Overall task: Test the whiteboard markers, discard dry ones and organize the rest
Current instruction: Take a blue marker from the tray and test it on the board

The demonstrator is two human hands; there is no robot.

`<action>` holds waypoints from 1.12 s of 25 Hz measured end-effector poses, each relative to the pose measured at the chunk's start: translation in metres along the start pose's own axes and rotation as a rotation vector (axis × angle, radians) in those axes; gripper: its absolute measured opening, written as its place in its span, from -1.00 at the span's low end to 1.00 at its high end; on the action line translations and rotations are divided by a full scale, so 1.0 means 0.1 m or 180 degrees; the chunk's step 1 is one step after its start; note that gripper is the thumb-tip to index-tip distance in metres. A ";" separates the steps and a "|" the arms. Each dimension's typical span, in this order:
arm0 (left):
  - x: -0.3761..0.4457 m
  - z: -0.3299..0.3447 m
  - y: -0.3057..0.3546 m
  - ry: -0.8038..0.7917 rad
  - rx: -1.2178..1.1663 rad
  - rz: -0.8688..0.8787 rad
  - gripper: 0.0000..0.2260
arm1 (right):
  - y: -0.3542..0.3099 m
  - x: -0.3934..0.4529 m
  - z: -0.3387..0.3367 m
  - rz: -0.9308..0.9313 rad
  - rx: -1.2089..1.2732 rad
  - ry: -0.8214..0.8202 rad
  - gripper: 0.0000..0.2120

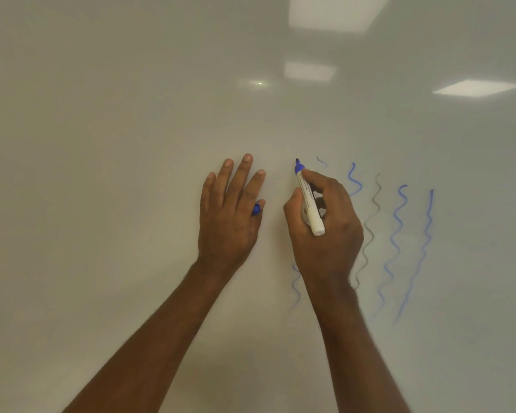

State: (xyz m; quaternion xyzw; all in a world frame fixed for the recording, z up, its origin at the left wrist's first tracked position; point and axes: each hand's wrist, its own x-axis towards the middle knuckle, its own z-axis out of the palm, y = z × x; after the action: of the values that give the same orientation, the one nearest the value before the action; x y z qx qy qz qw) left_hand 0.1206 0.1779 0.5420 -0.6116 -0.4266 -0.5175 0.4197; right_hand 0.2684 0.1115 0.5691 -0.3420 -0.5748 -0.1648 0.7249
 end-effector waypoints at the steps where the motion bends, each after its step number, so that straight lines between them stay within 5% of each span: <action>1: 0.00 0.00 0.00 -0.0009 0.0012 0.0001 -0.58 | 0.01 -0.02 0.01 0.0021 -0.0015 -0.0022 -0.75; 28: -0.05 -0.04 0.05 0.0017 -0.0109 -0.0056 -0.62 | 0.32 -1.31 -0.37 0.0659 -0.0196 -0.0659 -0.80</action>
State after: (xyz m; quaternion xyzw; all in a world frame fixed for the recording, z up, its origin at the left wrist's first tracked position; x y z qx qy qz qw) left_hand 0.1241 0.1725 0.5368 -0.6135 -0.4218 -0.5301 0.4058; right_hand 0.2781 0.0884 0.4318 -0.4367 -0.6029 -0.0706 0.6640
